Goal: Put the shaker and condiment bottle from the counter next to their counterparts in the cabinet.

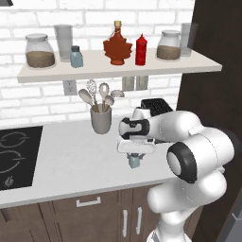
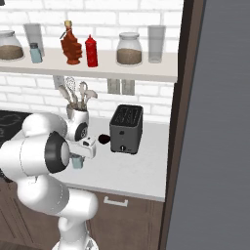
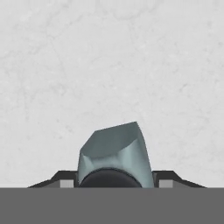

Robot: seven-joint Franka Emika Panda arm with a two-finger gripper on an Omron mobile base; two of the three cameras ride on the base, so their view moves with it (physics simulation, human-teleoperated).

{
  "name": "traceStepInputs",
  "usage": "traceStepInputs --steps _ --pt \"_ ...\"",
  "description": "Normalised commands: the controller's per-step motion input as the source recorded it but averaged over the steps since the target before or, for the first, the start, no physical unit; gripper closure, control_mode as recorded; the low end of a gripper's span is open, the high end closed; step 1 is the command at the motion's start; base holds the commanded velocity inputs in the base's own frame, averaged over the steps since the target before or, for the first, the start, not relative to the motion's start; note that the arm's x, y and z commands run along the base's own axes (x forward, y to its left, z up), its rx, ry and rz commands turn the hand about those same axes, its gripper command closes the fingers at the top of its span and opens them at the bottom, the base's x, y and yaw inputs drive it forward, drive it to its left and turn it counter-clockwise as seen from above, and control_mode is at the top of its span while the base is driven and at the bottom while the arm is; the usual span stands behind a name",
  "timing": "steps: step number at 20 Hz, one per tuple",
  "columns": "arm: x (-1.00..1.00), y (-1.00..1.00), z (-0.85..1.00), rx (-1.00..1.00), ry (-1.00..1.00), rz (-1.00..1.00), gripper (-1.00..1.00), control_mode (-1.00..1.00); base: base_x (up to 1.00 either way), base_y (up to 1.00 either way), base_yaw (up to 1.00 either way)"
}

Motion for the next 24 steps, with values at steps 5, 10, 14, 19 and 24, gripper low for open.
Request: traceStepInputs --steps 5,10,14,19,24 --pt "0.0 0.0 0.06 0.0 -0.02 -0.01 1.0 -1.0 0.0 0.0 0.0" --pt "0.0 0.01 0.61 0.0 -0.12 -0.09 1.0 -1.0 0.0 0.0 0.0" --pt "0.0 0.0 0.68 0.0 -0.07 -0.12 1.0 -1.0 0.0 0.0 0.0" --pt "0.0 0.1 0.6 0.01 -0.01 -0.09 1.0 -1.0 0.0 0.0 0.0" --pt "0.0 0.12 0.7 0.04 -0.01 -0.07 1.0 -1.0 0.0 0.0 0.0"
